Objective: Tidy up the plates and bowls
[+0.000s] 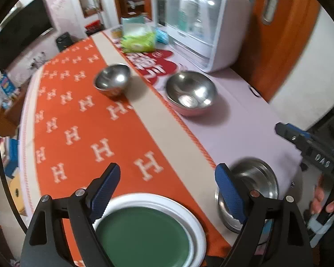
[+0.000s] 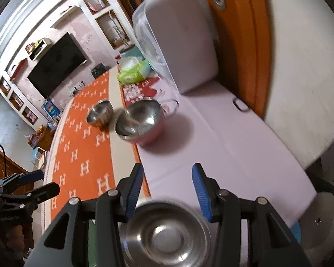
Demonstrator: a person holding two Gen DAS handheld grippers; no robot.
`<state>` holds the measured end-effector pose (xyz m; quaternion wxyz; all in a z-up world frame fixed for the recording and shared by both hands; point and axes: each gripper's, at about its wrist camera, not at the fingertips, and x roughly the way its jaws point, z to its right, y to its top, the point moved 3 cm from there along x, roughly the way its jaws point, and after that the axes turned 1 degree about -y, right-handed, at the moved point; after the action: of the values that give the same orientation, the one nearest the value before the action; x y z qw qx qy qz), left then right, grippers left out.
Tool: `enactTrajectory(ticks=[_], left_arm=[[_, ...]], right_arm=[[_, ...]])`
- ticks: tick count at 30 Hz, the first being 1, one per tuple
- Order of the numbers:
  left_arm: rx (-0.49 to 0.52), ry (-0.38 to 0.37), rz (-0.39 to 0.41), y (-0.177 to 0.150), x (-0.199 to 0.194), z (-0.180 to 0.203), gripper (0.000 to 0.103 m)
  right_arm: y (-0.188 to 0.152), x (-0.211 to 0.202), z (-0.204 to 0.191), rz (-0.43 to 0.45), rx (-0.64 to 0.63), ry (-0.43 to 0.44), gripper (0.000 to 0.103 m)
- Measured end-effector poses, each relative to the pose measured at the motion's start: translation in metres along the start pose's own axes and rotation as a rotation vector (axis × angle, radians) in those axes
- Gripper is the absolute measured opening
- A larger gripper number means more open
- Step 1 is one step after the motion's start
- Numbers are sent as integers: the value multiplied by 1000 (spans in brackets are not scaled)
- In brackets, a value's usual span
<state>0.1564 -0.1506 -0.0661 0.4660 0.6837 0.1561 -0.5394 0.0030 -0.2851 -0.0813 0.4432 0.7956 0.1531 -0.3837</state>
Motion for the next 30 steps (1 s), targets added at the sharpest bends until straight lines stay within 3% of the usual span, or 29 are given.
enactTrajectory(ticks=[5, 14, 30], left_arm=[[-12, 35, 27, 25, -6, -16, 87], [-48, 52, 45, 64, 2, -30, 87], [-61, -34, 24, 90, 73, -34, 87]], right_arm=[[34, 7, -10, 39, -2, 39, 60], [80, 28, -21, 74, 2, 73, 68], [87, 103, -17, -11, 63, 94, 69]])
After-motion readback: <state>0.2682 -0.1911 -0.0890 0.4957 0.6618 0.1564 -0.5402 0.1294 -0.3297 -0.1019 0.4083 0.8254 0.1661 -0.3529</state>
